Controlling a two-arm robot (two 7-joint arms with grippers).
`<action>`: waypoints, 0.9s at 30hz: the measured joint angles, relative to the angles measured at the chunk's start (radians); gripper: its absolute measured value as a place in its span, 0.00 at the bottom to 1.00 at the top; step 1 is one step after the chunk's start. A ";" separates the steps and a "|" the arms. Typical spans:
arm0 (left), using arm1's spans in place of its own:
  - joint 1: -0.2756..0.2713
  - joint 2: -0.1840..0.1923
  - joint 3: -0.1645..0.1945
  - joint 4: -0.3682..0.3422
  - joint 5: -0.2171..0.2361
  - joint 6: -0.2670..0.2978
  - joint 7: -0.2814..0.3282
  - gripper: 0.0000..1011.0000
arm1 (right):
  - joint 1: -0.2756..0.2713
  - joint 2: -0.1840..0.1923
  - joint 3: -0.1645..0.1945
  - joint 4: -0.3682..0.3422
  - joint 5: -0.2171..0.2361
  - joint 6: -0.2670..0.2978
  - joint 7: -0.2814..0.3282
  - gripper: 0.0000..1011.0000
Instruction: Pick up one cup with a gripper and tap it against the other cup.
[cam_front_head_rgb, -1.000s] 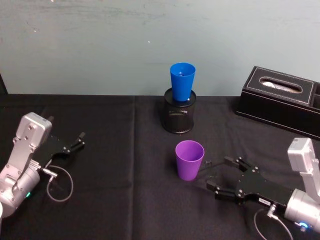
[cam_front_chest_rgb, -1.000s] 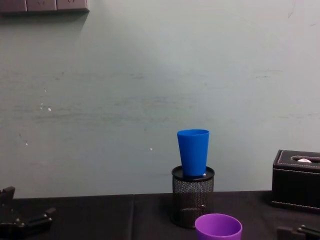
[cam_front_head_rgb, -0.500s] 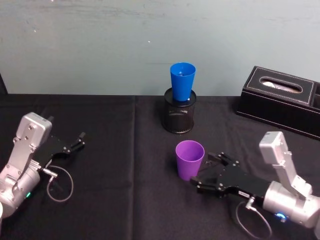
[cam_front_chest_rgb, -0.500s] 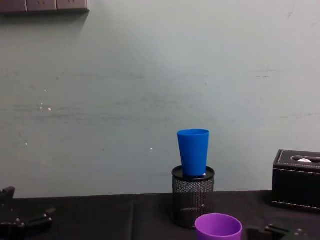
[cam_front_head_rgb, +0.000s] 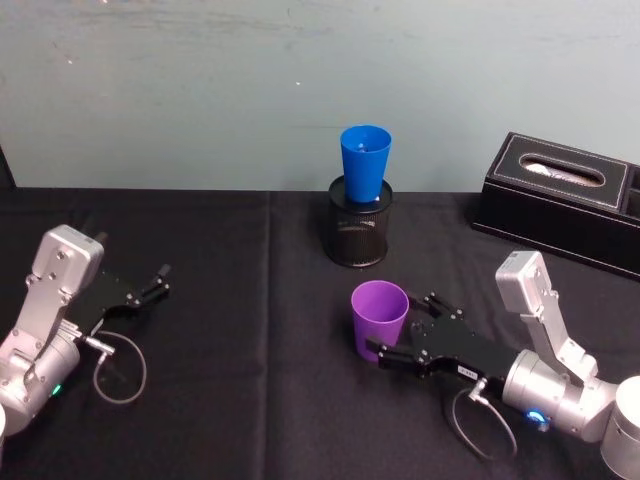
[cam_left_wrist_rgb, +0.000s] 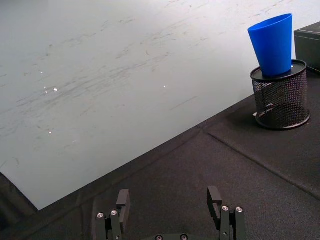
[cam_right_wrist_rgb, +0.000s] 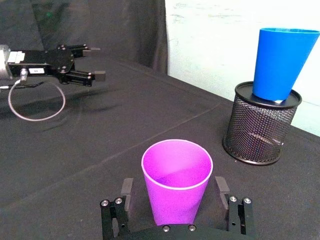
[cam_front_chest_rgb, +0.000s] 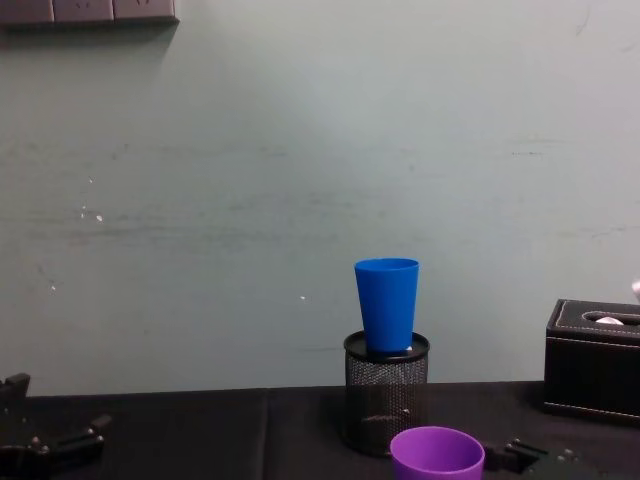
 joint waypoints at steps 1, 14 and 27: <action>0.000 0.000 0.000 0.000 0.000 0.000 0.000 1.00 | 0.001 -0.004 0.002 0.003 -0.001 0.000 -0.001 0.99; 0.000 0.000 0.000 0.000 0.000 0.000 0.000 1.00 | 0.010 -0.051 0.017 0.037 -0.011 0.004 -0.012 0.99; 0.000 0.000 0.000 0.000 0.000 0.000 0.000 1.00 | 0.011 -0.051 0.017 0.037 -0.012 0.002 -0.013 0.94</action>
